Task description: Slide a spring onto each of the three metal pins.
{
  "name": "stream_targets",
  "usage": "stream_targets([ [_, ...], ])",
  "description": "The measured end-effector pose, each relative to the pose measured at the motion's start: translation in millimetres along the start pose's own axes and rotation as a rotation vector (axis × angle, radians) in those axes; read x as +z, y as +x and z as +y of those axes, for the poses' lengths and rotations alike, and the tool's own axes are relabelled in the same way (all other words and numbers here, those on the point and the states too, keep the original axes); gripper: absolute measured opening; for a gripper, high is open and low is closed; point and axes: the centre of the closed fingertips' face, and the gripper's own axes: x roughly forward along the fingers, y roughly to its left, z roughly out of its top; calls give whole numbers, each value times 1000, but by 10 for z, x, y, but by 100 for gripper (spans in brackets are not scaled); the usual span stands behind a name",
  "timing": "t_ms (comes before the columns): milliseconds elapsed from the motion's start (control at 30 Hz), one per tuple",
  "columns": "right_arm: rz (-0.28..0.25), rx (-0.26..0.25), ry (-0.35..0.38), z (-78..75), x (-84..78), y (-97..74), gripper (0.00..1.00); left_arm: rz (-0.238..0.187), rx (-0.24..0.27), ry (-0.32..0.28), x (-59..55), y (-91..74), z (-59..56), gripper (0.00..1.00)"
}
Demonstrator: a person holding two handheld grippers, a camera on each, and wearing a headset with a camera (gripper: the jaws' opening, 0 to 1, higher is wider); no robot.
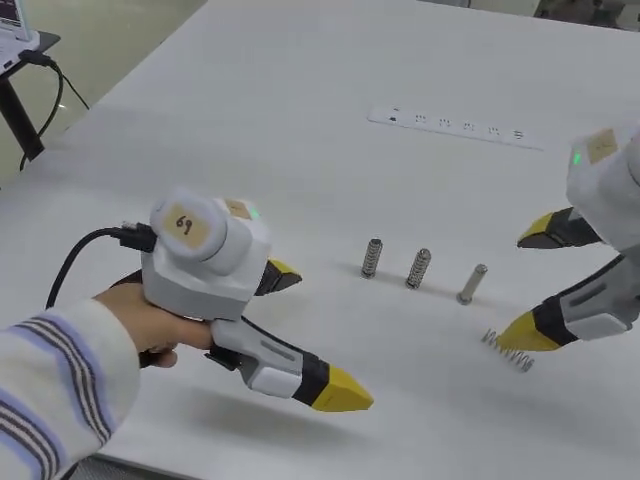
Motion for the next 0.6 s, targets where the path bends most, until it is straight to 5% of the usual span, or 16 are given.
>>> stream_targets([
  [600, -99, -16, 138, 153, -174, -83, 69, 6, -3, -4, -26, 4, -17, 97],
])
